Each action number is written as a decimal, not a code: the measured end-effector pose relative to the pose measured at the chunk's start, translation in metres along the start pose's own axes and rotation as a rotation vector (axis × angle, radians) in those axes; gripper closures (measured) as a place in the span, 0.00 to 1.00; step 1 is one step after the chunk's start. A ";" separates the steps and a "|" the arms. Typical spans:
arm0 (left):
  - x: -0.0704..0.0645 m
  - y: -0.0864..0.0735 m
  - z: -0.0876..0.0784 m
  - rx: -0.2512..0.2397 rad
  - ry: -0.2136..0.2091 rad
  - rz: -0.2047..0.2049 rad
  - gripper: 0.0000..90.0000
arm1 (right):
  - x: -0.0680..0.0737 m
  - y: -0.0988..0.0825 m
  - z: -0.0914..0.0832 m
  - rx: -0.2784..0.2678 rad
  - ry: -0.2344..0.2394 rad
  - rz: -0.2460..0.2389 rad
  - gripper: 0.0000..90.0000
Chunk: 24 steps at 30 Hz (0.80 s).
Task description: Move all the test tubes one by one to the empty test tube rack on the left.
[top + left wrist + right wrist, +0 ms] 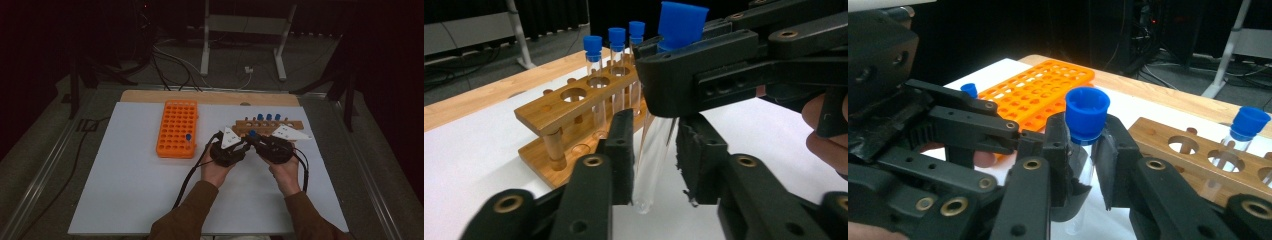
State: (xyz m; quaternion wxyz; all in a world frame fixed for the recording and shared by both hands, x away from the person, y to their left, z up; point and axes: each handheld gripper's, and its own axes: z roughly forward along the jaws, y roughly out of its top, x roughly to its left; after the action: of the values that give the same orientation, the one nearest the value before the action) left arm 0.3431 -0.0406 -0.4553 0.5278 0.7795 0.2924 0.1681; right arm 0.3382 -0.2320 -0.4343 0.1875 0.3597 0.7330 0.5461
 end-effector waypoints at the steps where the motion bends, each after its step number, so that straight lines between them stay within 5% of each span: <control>1: 0.000 0.000 0.000 0.000 -0.004 0.001 0.82 | 0.001 0.000 0.000 0.002 0.003 0.003 0.85; 7: -0.002 -0.002 0.002 0.005 -0.003 0.020 0.87 | 0.000 -0.002 0.001 0.010 0.010 0.009 0.83; 12: 0.007 -0.003 0.000 0.017 0.018 -0.003 0.87 | -0.005 0.001 -0.005 -0.028 0.035 0.034 0.53; 18: 0.017 -0.004 -0.014 0.008 0.025 -0.033 0.87 | -0.014 0.003 -0.012 -0.051 -0.012 0.053 0.18; 24: 0.025 -0.007 -0.037 0.003 0.028 -0.037 0.87 | -0.023 0.000 -0.014 -0.029 -0.089 0.043 0.02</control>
State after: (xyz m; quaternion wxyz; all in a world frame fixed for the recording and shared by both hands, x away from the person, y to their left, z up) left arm 0.3393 0.0039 -0.4488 0.5257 0.7723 0.3141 0.1689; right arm 0.3442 -0.2577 -0.4324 0.2131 0.3966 0.7081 0.5439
